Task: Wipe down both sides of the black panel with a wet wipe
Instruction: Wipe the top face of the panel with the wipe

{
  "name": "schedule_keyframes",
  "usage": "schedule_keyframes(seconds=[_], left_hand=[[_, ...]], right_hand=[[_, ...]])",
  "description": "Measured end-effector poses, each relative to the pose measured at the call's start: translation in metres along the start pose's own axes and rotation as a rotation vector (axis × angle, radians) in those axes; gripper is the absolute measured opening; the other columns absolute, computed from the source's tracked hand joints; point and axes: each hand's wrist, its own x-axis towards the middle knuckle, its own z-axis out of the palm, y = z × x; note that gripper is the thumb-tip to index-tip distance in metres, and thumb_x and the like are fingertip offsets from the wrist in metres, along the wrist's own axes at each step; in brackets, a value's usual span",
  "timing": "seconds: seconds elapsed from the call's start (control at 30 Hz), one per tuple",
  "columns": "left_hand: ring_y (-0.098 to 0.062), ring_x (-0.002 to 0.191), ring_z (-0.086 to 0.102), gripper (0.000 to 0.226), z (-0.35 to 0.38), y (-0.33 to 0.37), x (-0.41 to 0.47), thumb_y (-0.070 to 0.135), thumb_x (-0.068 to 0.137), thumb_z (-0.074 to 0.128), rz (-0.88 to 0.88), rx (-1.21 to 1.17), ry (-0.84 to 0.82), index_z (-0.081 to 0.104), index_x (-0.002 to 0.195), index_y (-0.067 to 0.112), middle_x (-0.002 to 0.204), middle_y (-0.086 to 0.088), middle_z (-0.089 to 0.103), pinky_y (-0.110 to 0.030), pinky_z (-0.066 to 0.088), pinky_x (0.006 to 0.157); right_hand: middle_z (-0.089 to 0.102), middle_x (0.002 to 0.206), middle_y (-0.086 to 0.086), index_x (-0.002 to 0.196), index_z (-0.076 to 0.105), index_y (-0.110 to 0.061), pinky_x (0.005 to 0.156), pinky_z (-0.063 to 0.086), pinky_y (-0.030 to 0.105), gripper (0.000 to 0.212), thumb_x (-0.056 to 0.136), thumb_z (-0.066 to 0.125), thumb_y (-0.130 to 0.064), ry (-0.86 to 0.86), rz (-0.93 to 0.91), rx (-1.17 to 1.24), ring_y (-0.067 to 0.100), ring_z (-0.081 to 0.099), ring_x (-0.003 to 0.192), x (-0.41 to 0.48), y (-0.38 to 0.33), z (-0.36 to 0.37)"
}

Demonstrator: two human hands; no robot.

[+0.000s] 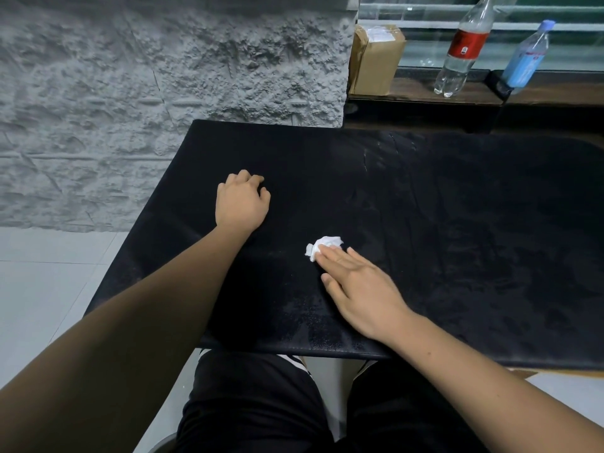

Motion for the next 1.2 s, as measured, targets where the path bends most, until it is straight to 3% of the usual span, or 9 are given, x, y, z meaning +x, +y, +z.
schedule_keyframes(seconds=[0.53, 0.73, 1.2], left_hand=[[-0.027, 0.135, 0.050, 0.048, -0.008, 0.003, -0.021, 0.039, 0.106, 0.042, -0.002, -0.023, -0.097, 0.059, 0.146, 0.018, 0.150, -0.002, 0.055, -0.045, 0.041, 0.109], [-0.026, 0.123, 0.052, 0.048, -0.009, 0.002, -0.031, 0.042, 0.105, 0.042, 0.006, 0.004, -0.077, 0.061, 0.143, 0.019, 0.138, -0.001, 0.056, -0.044, 0.045, 0.102], [-0.026, 0.134, 0.050, 0.050, -0.013, 0.004, -0.043, 0.042, 0.106, 0.039, -0.003, -0.010, -0.108, 0.058, 0.147, 0.019, 0.149, -0.001, 0.054, -0.045, 0.041, 0.109]], right_hand=[[0.029, 0.170, -0.008, 0.161, 0.038, -0.024, 0.131, 0.007, 0.029, 0.053, 0.112, 0.028, -0.039, -0.073, -0.199, 0.056, 0.002, 0.014, 0.159, -0.051, -0.083, 0.030], [0.026, 0.171, -0.011, 0.162, 0.036, -0.028, 0.131, 0.008, 0.030, 0.051, 0.112, 0.028, -0.038, -0.089, -0.209, 0.042, 0.000, 0.014, 0.158, -0.055, -0.073, 0.024], [0.028, 0.168, -0.018, 0.162, 0.036, -0.035, 0.130, 0.010, 0.027, 0.049, 0.113, 0.033, -0.038, -0.009, -0.014, -0.014, -0.011, 0.011, 0.154, -0.079, -0.007, -0.004]])
